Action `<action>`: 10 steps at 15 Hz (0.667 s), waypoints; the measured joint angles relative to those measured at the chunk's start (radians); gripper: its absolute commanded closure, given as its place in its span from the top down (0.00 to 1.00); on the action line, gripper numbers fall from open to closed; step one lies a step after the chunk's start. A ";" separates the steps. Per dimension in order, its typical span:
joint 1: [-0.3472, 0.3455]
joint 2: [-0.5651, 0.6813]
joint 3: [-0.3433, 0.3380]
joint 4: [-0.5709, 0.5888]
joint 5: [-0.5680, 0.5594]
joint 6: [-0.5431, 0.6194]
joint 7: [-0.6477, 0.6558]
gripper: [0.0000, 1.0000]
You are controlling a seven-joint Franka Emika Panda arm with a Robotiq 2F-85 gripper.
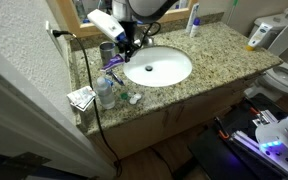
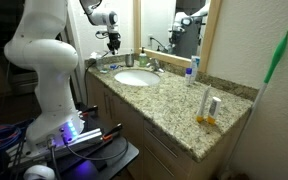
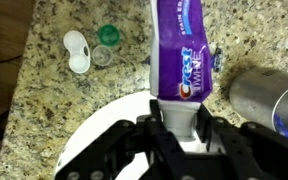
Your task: Move the silver cup to the left side of the counter, move the small blue object and then the toothpaste to the left side of the counter as well
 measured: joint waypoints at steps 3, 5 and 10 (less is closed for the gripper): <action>0.003 0.024 -0.008 0.030 -0.002 0.000 0.003 0.11; 0.007 0.024 -0.013 0.031 -0.001 -0.003 0.003 0.11; 0.048 0.129 -0.052 0.140 -0.017 0.001 0.012 0.11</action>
